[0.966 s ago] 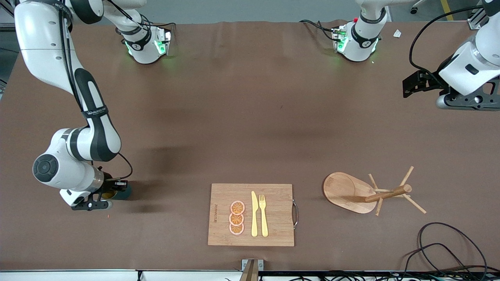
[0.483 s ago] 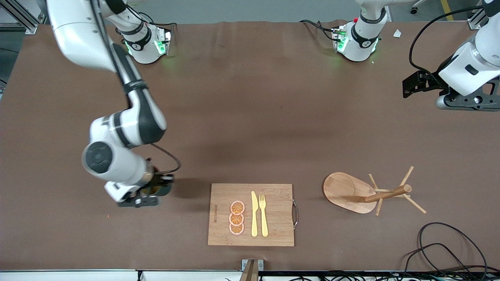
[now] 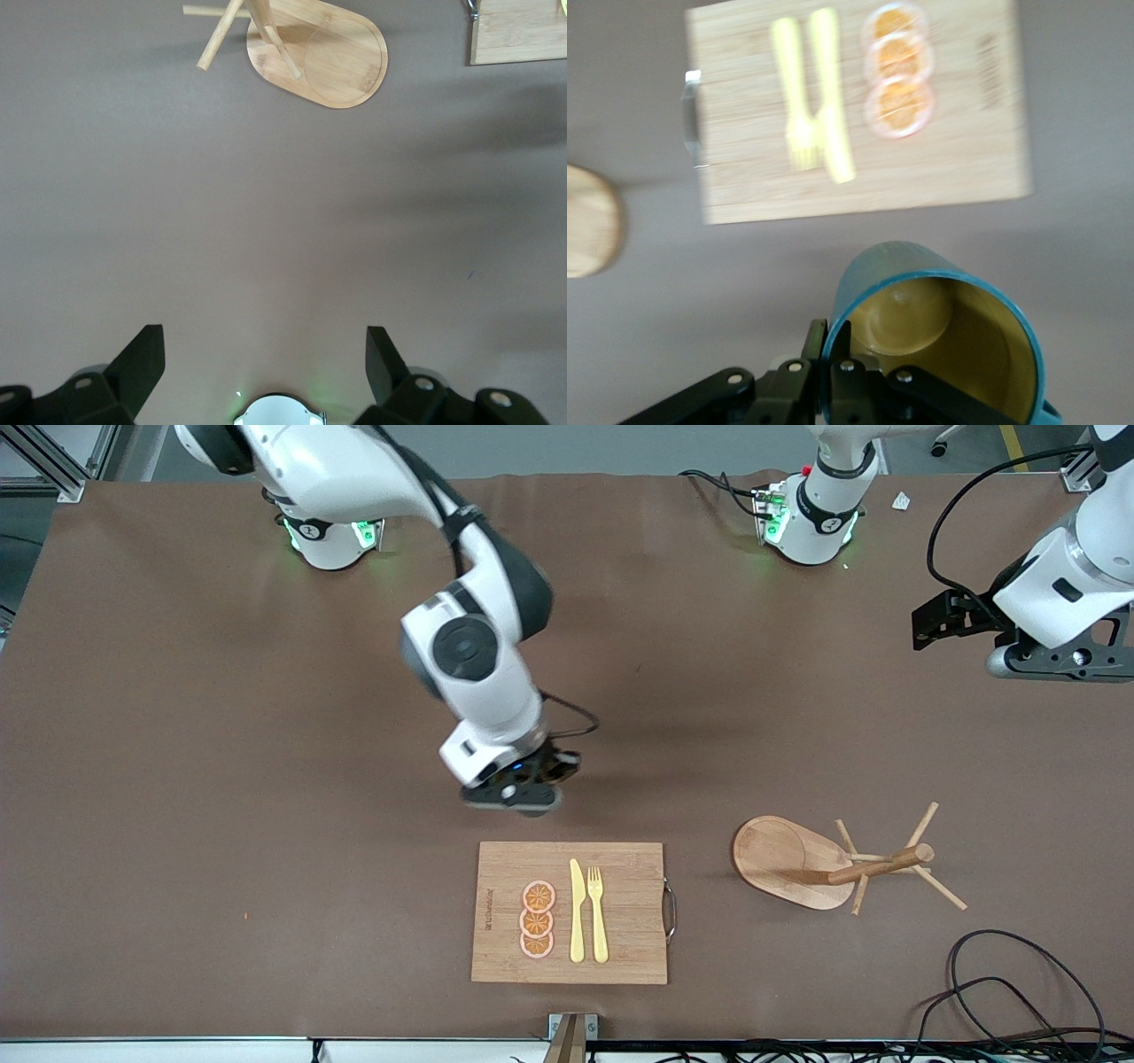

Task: Pass cup and hang on rack
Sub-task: 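Carry the mug to mid-table, set it down, release it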

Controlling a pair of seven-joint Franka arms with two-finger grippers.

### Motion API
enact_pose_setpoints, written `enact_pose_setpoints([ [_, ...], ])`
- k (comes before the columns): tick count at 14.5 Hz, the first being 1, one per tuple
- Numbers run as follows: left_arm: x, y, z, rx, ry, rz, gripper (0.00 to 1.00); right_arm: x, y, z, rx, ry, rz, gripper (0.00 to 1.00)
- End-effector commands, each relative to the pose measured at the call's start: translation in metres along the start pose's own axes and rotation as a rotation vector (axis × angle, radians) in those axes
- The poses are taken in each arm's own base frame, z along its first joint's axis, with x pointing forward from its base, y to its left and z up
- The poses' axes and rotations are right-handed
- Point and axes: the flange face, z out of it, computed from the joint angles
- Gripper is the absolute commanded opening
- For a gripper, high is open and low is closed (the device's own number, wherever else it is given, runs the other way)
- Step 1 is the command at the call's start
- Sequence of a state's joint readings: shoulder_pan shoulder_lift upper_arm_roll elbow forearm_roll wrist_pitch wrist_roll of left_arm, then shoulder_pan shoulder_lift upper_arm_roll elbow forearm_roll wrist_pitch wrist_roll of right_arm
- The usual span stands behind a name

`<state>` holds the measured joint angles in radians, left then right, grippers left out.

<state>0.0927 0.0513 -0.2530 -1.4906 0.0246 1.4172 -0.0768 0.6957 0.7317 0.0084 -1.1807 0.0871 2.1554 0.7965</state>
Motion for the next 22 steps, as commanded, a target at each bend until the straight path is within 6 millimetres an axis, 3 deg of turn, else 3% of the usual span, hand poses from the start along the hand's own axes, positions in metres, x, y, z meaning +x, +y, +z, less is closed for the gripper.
enact_pose_setpoints([
  [1, 0.001, -0.003, -0.005, 0.003, -0.001, 0.009, 1.00, -0.035, -0.050, 0.046, 0.124, 0.003, 0.109, 0.01],
  [3, 0.001, -0.004, -0.005, 0.001, -0.001, 0.004, 1.00, -0.069, -0.081, 0.084, 0.210, 0.034, 0.156, 0.01],
  [6, 0.001, -0.003, -0.005, 0.000, 0.001, 0.005, 1.00, -0.102, -0.102, 0.125, 0.246, 0.033, 0.190, 0.01],
  [10, 0.003, -0.004, -0.003, -0.001, -0.002, 0.006, 1.00, -0.110, -0.104, 0.136, 0.254, 0.030, 0.211, 0.03],
  [11, 0.003, -0.004, -0.003, -0.001, -0.001, 0.006, 1.00, -0.108, -0.103, 0.135, 0.252, 0.031, 0.213, 0.12],
  [12, 0.003, -0.002, -0.003, -0.001, -0.001, 0.011, 1.00, -0.101, -0.101, 0.129, 0.251, 0.031, 0.223, 0.38],
  [14, 0.002, -0.001, -0.007, 0.001, 0.005, 0.012, 1.00, -0.091, -0.102, 0.094, 0.226, 0.020, 0.222, 1.00],
  [16, 0.000, -0.001, -0.011, 0.003, 0.015, 0.013, 1.00, -0.076, -0.094, 0.070, 0.181, 0.001, 0.230, 1.00],
  [18, -0.002, 0.003, -0.013, -0.017, 0.016, 0.021, 1.00, -0.052, -0.084, 0.031, 0.153, 0.045, 0.220, 1.00],
  [20, -0.003, 0.012, -0.013, -0.027, 0.016, 0.028, 1.00, -0.005, -0.039, -0.015, -0.006, 0.070, 0.182, 1.00],
  [22, -0.002, 0.020, -0.014, -0.019, 0.018, 0.040, 1.00, 0.052, 0.014, -0.070, -0.021, 0.084, 0.154, 1.00],
])
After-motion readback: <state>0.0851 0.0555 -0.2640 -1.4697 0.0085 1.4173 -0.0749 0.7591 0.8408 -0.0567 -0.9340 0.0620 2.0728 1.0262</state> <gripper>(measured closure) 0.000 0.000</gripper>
